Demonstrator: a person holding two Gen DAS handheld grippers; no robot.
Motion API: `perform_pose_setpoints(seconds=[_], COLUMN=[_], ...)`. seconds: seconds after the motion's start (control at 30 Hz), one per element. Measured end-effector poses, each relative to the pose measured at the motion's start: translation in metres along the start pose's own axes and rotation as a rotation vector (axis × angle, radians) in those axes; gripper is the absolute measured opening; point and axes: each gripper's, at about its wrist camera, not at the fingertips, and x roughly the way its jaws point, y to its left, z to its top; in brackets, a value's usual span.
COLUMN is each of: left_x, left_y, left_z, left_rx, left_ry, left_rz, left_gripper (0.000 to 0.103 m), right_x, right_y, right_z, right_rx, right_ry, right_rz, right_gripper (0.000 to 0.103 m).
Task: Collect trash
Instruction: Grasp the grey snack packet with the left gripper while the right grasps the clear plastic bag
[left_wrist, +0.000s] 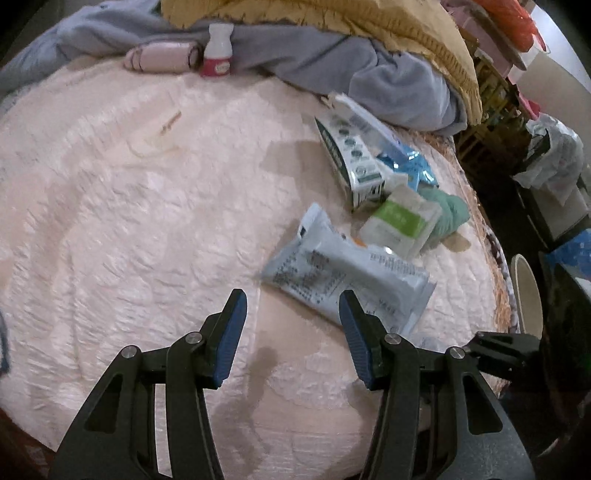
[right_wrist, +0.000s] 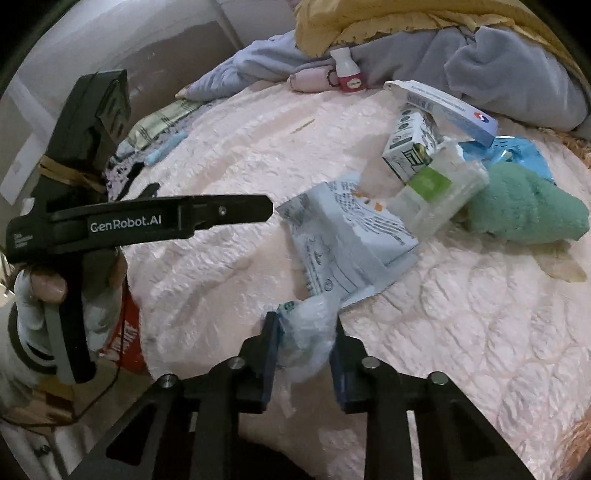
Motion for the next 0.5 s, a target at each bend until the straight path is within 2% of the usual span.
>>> perform_pose_setpoints(seconds=[0.17, 0.3, 0.4, 0.5], left_x=[0.027, 0.045, 0.053, 0.041], left_y=[0.006, 0.010, 0.015, 0.023], left_z=[0.006, 0.032, 0.052, 0.067], left_rx=[-0.017, -0.036, -0.063, -0.113], left_ry=[0.043, 0.013, -0.009, -0.040], left_rz=[-0.035, -0.060, -0.051, -0.074], left_gripper=[0.050, 0.050, 0.050, 0.050], right_x=[-0.036, -0.066, -0.081, -0.092], right_y=[-0.021, -0.043, -0.057, -0.064], right_z=[-0.011, -0.024, -0.031, -0.037], right_rx=[0.066, 0.132, 0.190, 0.222], right_ry=[-0.094, -0.138, -0.171, -0.195], right_rz=[-0.016, -0.063, -0.088, -0.095], right_gripper=[0.019, 0.019, 0.019, 0.019])
